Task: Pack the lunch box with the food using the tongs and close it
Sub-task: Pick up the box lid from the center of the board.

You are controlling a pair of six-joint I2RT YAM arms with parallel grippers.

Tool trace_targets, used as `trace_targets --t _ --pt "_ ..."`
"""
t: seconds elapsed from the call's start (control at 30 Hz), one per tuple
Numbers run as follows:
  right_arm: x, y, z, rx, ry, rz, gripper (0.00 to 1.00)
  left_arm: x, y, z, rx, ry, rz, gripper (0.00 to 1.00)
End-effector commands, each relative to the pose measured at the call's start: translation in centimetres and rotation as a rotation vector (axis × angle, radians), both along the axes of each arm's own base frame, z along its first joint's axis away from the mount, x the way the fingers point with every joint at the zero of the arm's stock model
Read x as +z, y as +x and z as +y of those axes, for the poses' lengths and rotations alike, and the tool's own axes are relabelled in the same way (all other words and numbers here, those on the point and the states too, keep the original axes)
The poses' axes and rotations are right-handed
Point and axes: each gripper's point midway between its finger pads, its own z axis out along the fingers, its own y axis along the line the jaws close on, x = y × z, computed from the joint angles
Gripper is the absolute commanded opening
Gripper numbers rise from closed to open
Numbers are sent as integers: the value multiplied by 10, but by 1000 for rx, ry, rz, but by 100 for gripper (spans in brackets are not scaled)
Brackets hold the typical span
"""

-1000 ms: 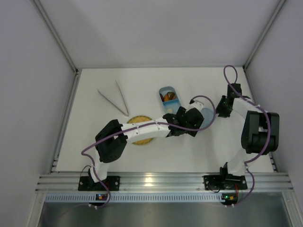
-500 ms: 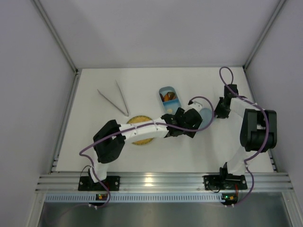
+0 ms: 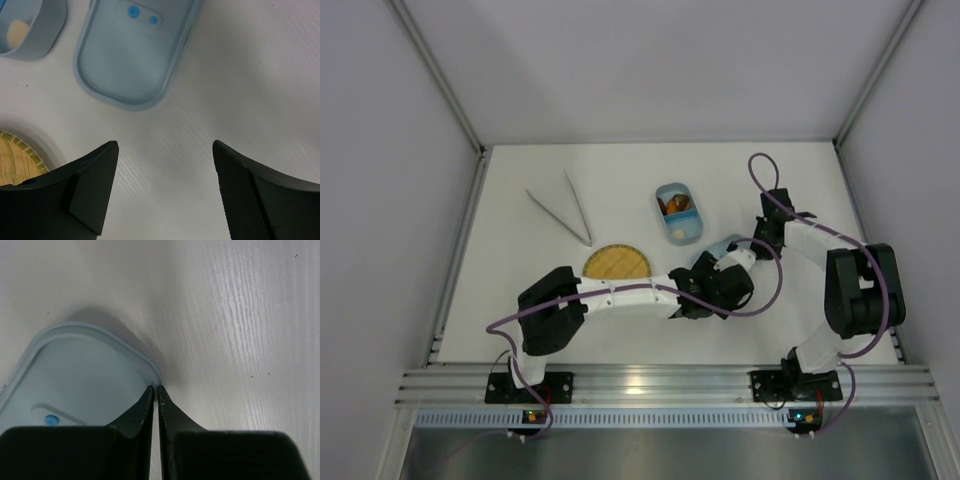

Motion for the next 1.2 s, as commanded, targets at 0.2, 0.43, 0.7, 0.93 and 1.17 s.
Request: trace_targets --t 0.2,0.43,0.7,0.93,1.17 --pt "41 -18 20 50 -15 12 0 12 6 14 34 92 -187 82" --pt "67 -21 25 74 -26 -3 0 6 3 23 27 153 -225 82" --pt "78 -22 28 80 -27 -3 0 -5 -11 12 -28 183 -273 82" --pt "81 -22 30 77 -21 -7 0 -19 -11 -5 -29 152 -302 82" --pt "81 -21 36 82 -17 -6 0 -22 6 -10 17 192 -407 80"
